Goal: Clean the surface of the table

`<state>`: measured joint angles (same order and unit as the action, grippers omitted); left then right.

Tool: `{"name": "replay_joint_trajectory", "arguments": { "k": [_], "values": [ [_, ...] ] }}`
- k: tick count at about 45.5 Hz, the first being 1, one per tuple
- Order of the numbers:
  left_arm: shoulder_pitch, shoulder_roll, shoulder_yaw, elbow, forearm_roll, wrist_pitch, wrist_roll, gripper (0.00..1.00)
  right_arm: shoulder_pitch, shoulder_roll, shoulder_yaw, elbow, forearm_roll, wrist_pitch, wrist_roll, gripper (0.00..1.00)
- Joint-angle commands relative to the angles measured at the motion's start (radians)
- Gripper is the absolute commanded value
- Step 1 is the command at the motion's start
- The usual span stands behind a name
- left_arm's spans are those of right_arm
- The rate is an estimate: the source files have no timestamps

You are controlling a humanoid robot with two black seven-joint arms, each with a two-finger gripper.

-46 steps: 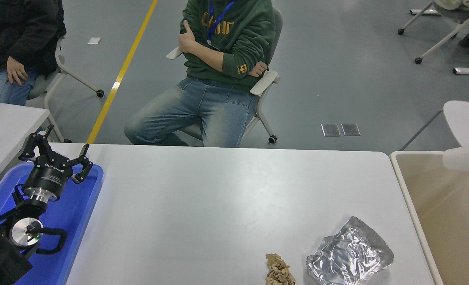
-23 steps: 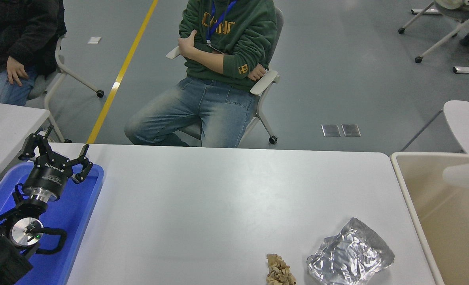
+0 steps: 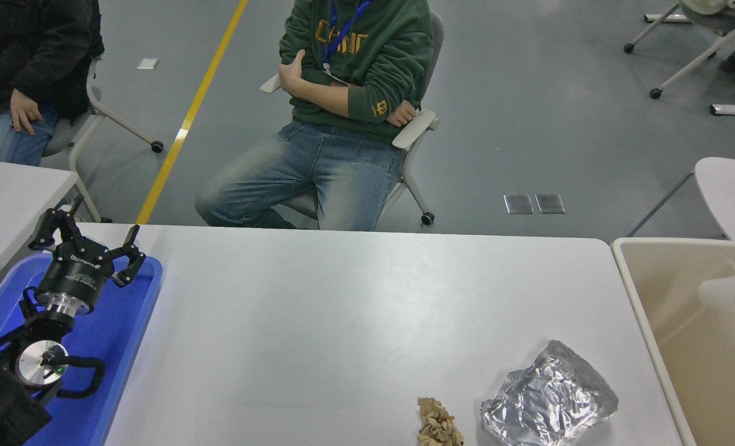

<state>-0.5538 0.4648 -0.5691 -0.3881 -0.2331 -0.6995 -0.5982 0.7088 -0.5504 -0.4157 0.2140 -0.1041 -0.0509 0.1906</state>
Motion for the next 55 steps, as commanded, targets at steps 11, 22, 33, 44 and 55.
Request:
{"name": "replay_joint_trajectory", "arguments": {
  "k": [11, 22, 33, 44, 55],
  "values": [
    [0.0, 0.0, 0.0, 0.0, 0.0, 0.0, 0.0, 1.0, -0.009, 0.083, 0.092, -0.011, 0.006, -0.021, -0.172, 0.0],
    [0.0, 0.0, 0.0, 0.0, 0.0, 0.0, 0.0, 1.0, -0.008, 0.092, 0.092, -0.013, 0.004, -0.021, -0.198, 0.0],
    [0.0, 0.0, 0.0, 0.0, 0.0, 0.0, 0.0, 1.0, -0.006, 0.098, 0.092, -0.013, 0.004, -0.021, -0.207, 0.0],
    [0.0, 0.0, 0.0, 0.0, 0.0, 0.002, 0.0, 1.0, -0.002, 0.096, 0.107, -0.011, 0.009, -0.023, -0.206, 0.29],
    [0.0, 0.0, 0.0, 0.0, 0.0, 0.002, 0.0, 1.0, 0.003, 0.081, 0.121, -0.018, 0.008, -0.037, -0.204, 0.98]
  ]
}}
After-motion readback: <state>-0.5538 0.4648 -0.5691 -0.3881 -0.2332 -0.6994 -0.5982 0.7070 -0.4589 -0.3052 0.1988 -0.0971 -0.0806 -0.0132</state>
